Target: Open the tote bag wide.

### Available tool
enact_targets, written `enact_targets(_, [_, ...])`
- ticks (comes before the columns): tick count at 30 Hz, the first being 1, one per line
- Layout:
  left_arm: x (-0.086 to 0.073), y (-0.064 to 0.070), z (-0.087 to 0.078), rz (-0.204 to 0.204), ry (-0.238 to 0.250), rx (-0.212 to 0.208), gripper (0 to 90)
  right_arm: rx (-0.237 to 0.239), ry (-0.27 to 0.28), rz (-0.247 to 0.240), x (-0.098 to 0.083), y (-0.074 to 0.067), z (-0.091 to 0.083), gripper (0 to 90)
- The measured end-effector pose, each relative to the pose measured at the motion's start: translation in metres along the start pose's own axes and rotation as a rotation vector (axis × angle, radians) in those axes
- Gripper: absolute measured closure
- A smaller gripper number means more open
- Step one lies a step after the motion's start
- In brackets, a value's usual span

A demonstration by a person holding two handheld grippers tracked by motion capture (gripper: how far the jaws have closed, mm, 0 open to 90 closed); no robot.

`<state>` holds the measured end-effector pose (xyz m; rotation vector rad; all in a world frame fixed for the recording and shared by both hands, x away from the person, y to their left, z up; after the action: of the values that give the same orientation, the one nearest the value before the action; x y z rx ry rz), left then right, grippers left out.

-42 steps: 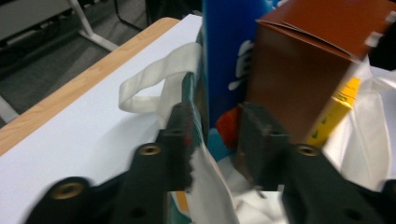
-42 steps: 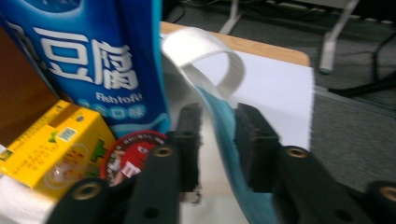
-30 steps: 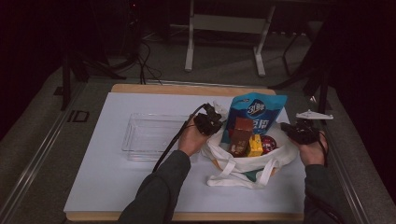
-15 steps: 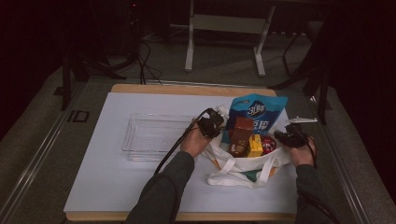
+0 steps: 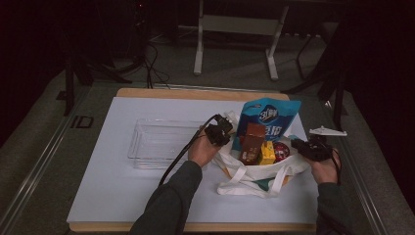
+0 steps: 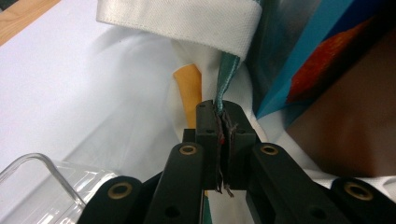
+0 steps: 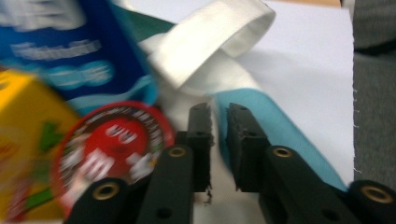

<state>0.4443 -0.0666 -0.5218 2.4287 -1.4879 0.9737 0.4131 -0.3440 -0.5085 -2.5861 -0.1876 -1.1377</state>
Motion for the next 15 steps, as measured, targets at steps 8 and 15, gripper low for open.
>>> enact_targets(8, [-0.002, 0.002, -0.002, 0.012, 0.01, -0.002, 84.9, 0.053, 0.094, -0.051, -0.028, -0.026, -0.047, 74.9])
enact_targets(15, [-0.002, 0.003, -0.003, 0.024, 0.007, 0.001, 84.6, 0.112, 0.122, -0.092, -0.065, -0.047, -0.066, 73.6])
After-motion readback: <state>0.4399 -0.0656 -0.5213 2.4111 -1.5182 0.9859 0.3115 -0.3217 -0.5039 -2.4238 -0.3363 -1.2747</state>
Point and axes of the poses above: each handheld gripper's, and its own axes: z roughly forward along the jaws, x roughly out of its top, y roughly to its right, the point moved 7 cm from there along z, roughly forward along the jaws, and after that the axes turned 14 degrees about z, right-handed, at the moved point
